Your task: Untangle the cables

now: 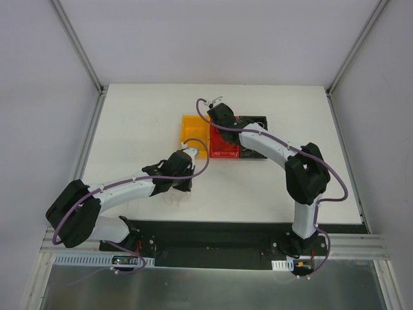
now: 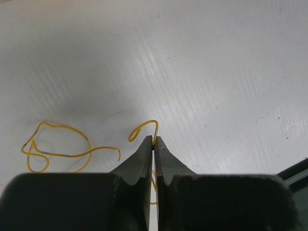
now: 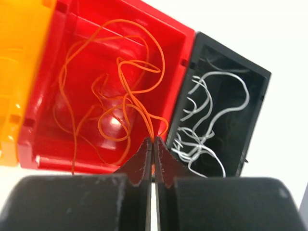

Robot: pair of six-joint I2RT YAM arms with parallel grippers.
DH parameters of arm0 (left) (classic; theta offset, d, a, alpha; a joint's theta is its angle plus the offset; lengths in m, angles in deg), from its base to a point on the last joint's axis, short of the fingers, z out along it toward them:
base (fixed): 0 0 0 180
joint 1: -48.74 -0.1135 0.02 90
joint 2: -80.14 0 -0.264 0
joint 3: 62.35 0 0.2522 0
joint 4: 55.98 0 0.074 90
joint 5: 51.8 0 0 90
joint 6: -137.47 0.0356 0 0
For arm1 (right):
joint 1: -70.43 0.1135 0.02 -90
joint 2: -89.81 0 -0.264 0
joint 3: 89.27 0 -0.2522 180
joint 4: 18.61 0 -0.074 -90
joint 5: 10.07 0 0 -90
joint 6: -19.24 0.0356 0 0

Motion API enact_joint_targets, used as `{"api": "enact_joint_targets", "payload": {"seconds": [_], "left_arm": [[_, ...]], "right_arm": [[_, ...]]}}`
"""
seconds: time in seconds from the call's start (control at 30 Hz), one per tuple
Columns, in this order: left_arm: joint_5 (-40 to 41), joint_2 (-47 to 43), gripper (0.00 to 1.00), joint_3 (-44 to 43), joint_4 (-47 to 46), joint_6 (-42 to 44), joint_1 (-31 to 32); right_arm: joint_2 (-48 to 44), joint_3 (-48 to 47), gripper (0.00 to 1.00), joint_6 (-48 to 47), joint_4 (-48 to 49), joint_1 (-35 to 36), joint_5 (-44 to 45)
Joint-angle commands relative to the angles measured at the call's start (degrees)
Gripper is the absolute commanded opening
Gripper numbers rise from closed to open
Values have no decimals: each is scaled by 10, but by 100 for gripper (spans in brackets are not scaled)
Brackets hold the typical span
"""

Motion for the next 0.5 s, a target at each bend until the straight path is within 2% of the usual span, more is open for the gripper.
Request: {"api": "enact_joint_targets", "payload": {"seconds": [0.0, 0.33, 0.37, 0.47], "left_arm": [[-14, -9, 0, 3, -17, -3, -9], [-29, -4, 0, 3, -20, -3, -16], [-30, -4, 0, 3, -20, -3, -17], [-31, -2, 0, 2, -20, -3, -18]], "right_arm": [[54, -63, 0, -14, 5, 4, -32], [112, -107, 1, -34, 24, 1, -47], [113, -111, 3, -34, 24, -1, -53], [109, -120, 26, -26, 4, -2, -64]]}}
